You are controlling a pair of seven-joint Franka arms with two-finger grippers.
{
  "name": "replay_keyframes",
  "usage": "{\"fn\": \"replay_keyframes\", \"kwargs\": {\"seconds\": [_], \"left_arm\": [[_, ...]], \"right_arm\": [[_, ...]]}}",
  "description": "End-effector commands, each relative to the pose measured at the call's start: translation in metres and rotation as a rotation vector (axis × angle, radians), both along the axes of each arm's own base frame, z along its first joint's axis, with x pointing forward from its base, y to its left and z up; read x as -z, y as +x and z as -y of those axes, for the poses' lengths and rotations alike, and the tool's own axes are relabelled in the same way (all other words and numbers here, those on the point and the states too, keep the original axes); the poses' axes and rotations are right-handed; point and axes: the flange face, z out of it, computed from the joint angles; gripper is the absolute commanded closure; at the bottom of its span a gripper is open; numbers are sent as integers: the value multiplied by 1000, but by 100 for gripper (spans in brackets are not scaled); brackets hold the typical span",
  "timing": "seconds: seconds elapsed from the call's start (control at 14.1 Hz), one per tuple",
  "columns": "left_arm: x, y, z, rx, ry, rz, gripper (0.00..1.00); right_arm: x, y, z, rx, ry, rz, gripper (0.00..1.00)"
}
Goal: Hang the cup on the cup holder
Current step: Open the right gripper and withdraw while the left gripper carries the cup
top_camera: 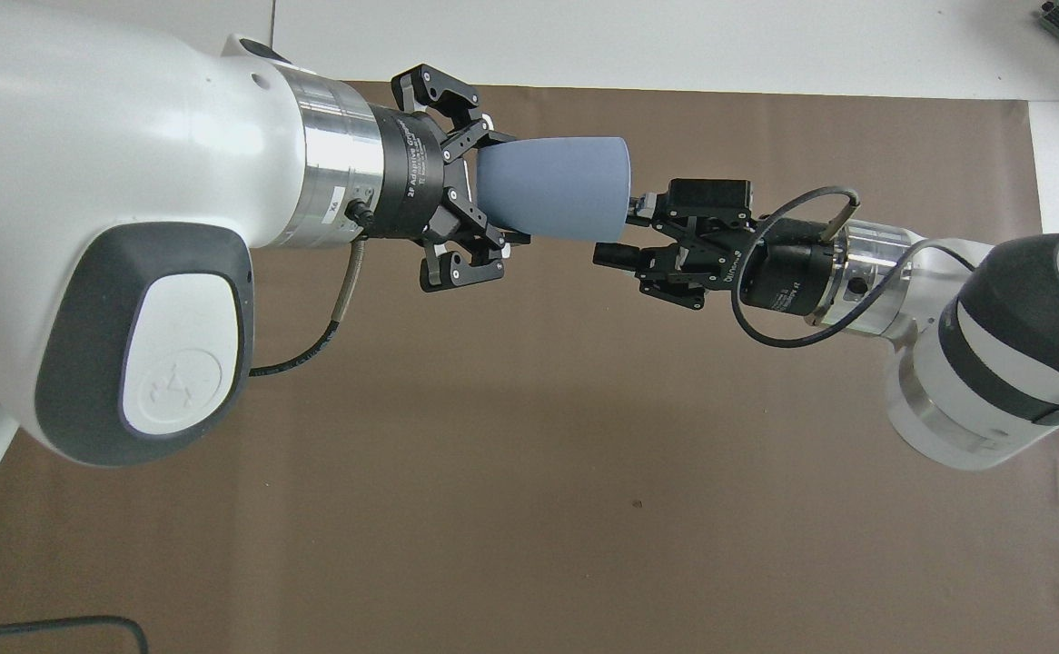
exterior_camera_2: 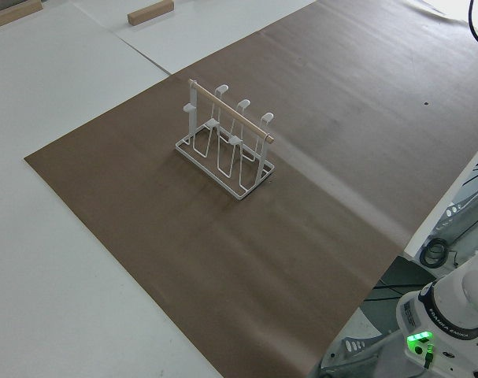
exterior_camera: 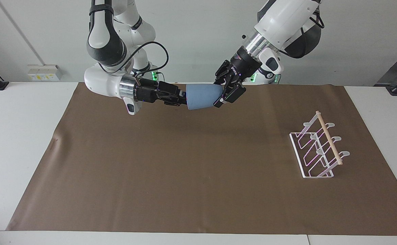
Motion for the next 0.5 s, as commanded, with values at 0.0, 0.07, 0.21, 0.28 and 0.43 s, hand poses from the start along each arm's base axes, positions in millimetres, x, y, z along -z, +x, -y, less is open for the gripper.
{"fn": "replay_keyframes", "kwargs": {"seconds": [0.0, 0.07, 0.21, 0.28, 0.43], "left_arm": [[-1, -9, -5, 6, 112, 29, 100], [4, -9, -7, 5, 157, 42, 100], [13, -12, -17, 7, 254, 81, 100], [17, -12, -22, 22, 280, 91, 100], [29, -13, -37, 92, 326, 116, 100]], "right_arm": [[1, -2, 23, 2, -71, -2, 9], [3, -1, 27, -3, -90, -2, 8], [7, 0, 43, -11, -179, 15, 0], [5, 2, 53, -27, -249, 36, 0], [1, 6, 79, -63, -420, 79, 0]]}}
